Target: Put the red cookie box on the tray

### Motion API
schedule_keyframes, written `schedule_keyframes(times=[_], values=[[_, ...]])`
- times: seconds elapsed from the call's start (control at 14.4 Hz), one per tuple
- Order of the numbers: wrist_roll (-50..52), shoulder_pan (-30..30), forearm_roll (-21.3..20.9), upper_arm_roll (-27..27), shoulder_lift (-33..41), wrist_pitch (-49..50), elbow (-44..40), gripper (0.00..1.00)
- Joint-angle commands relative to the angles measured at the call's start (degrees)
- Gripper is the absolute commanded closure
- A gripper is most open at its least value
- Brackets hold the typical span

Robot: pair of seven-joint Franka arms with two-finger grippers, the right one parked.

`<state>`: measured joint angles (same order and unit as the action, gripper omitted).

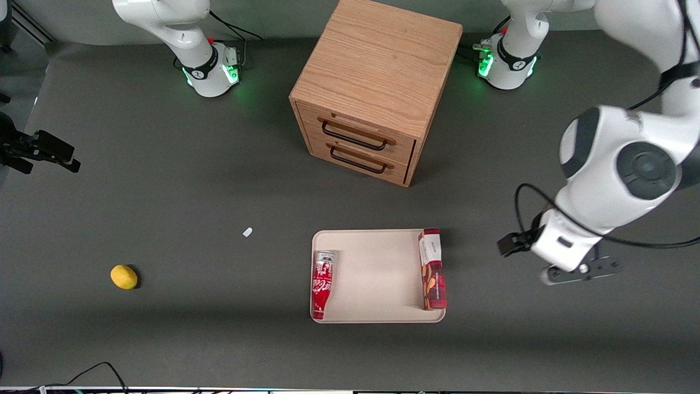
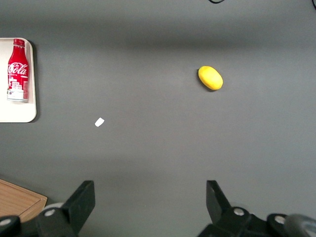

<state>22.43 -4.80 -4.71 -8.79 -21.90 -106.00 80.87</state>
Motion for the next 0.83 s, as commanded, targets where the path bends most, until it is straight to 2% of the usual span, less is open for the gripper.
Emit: schedule_keyframes(times=[0.0,0.28,0.42,0.76], values=[[-7.1,5.3,1.1,-0.7,9.5,2.5,8.6,0.0],[-17.7,10.9,1.3,-0.8,16.7,9.7,10.4,0.0],[-19.8,12.5,3.2,-0.8,20.1,11.0,11.7,0.0],[-25.1,14.1,3.7,-0.8,25.3,16.1,11.4,0.0]])
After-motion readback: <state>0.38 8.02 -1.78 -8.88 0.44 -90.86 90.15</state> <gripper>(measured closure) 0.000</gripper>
